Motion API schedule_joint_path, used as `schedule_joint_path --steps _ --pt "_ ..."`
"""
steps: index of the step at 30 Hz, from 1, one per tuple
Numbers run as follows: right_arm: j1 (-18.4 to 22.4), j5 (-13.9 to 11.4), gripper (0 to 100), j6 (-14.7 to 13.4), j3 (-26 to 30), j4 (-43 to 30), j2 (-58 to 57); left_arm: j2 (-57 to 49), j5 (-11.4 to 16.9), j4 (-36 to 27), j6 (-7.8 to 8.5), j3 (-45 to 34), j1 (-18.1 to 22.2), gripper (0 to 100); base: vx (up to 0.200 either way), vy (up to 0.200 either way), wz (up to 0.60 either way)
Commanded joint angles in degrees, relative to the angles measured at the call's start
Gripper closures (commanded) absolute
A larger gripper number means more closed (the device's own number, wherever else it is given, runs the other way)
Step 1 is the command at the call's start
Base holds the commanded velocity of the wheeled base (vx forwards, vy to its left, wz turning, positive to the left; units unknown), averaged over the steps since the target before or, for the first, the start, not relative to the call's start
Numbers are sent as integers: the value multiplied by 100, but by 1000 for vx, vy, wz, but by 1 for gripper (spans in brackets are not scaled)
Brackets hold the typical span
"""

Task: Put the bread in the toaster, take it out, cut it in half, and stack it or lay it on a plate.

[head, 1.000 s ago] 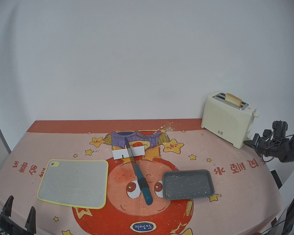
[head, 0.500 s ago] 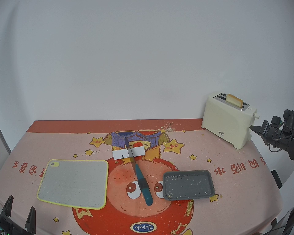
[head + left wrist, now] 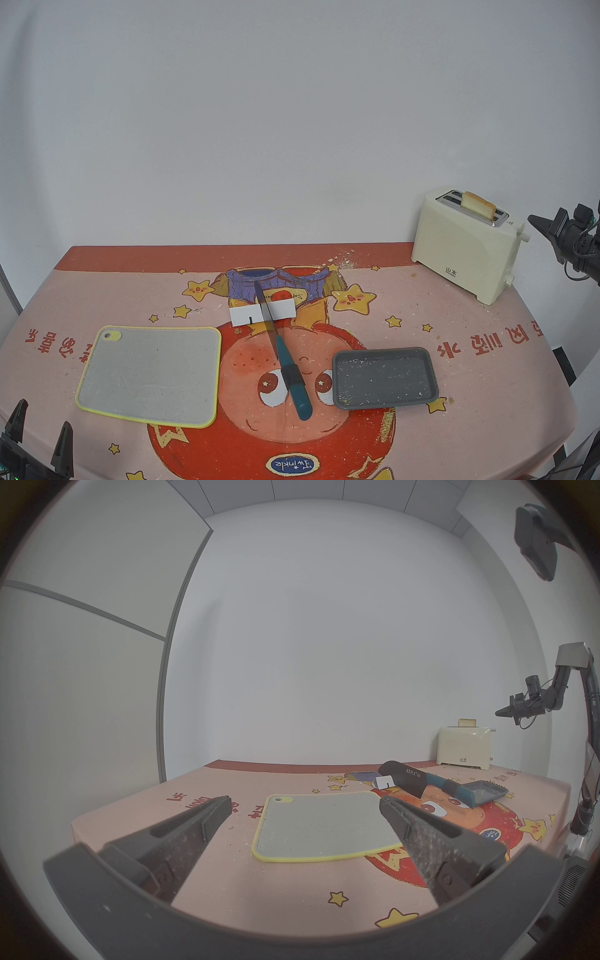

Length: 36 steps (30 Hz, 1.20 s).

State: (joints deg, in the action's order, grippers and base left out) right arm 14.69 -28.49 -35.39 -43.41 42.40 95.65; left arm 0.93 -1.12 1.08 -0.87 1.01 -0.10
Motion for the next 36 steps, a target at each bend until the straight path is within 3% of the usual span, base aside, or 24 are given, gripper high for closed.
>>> schedule_joint_path --steps 1,12,21,36 --pt "175 80 100 -21 -229 -4 147 -93 -2 6 -1 -101 1 0 0 0 0" --pt "359 80 100 -21 -379 23 683 -93 -2 6 -1 -101 1 0 0 0 0" --pt "324 133 100 -12 -282 831 1422 -93 -2 6 -1 -101 1 0 0 0 0" --pt "289 142 100 23 -159 840 1685 -93 -2 6 -1 -101 1 0 0 0 0"
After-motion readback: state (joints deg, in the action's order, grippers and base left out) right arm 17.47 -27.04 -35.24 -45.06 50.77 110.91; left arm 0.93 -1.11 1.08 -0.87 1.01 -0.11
